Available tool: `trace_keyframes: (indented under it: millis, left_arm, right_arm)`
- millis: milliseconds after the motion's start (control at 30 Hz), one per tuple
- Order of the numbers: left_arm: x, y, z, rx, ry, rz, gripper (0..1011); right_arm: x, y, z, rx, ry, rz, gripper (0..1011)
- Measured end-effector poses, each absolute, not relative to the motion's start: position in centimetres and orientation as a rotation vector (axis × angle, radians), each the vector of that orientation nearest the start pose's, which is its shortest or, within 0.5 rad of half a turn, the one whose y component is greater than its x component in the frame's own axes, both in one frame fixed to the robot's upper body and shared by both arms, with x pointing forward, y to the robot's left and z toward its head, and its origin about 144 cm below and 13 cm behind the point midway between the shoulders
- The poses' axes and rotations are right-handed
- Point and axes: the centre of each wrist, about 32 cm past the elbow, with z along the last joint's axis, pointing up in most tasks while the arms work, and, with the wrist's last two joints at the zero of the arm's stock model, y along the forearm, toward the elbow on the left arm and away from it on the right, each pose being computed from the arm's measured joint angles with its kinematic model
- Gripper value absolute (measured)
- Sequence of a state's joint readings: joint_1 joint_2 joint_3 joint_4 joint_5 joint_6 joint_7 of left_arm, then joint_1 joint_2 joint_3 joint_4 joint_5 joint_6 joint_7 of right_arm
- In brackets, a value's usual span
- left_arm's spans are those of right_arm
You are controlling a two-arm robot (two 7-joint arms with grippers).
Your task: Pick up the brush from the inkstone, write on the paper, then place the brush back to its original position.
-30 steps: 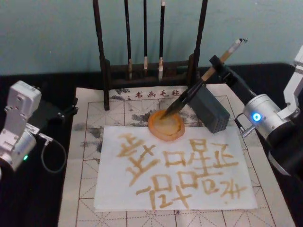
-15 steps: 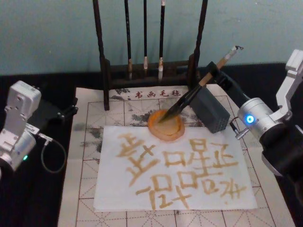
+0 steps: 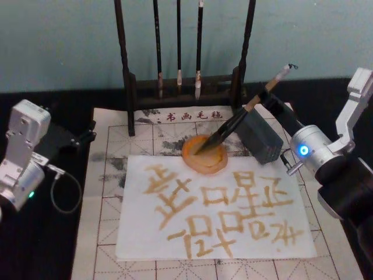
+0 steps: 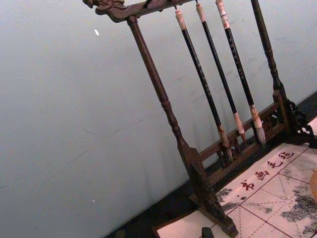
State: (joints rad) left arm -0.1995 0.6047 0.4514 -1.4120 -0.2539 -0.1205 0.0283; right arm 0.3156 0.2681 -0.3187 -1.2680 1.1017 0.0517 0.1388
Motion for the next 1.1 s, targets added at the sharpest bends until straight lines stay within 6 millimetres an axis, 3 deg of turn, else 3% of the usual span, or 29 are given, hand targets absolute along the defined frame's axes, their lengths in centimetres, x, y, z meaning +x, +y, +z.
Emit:
trace_keyframes:
  millis: [1100]
  left_arm:
    - [48.86, 30.97, 113.98, 0.305, -0.285, 1.248, 1001]
  right_arm:
    - [53.53, -23.44, 114.31, 0.454, 0.702, -1.179, 199]
